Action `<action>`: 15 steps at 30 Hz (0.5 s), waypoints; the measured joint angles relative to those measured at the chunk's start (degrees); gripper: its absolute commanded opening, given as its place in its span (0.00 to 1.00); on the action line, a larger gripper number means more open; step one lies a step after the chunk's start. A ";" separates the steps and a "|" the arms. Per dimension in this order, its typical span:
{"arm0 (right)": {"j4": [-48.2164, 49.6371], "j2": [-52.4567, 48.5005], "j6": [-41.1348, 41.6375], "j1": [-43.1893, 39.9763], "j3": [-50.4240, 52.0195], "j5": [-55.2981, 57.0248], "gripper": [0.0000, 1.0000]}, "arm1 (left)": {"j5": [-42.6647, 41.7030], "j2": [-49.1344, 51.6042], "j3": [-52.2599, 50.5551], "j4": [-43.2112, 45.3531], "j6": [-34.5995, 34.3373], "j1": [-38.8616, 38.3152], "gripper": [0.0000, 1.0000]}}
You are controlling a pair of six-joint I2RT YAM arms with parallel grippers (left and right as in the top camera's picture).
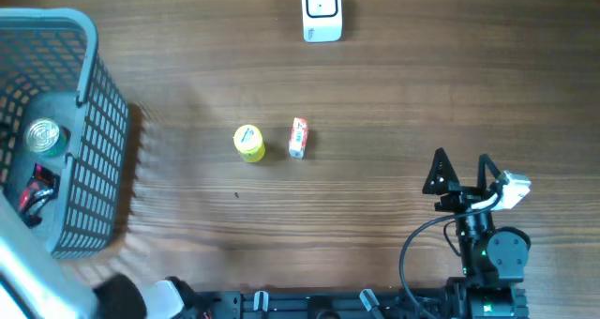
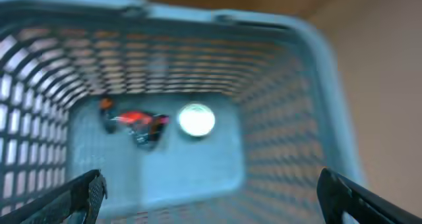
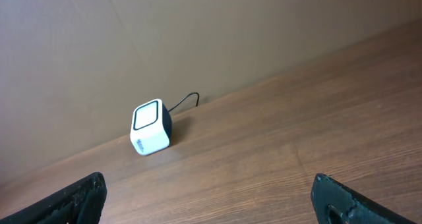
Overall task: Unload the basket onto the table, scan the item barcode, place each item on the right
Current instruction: 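Carry the red-white box toward the scanner and set it on the table, then reach into the basket and grasp the tin can with the left gripper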
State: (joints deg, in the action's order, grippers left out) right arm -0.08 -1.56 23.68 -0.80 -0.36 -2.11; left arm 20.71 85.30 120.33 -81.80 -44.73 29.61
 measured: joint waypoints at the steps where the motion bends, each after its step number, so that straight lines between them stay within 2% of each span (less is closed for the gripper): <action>1: 0.02 0.00 0.00 0.00 0.00 0.00 1.00 | -1.20 3.80 -0.28 -1.53 -3.34 3.78 1.00; 6: 0.02 0.00 0.00 0.00 0.00 0.00 1.00 | -3.93 15.21 -0.28 -2.36 -7.04 4.96 1.00; 11: 0.02 0.00 0.00 0.00 0.02 0.00 0.99 | -4.35 28.22 -0.28 -0.85 -7.13 4.96 1.00; 15: 0.02 0.00 0.00 0.00 0.00 0.00 1.00 | -4.35 34.21 -0.28 2.82 -7.28 4.96 1.00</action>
State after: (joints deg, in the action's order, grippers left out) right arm -0.05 -1.56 23.68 -0.80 -0.36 -2.11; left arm 16.36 119.50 120.05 -78.98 -52.01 34.57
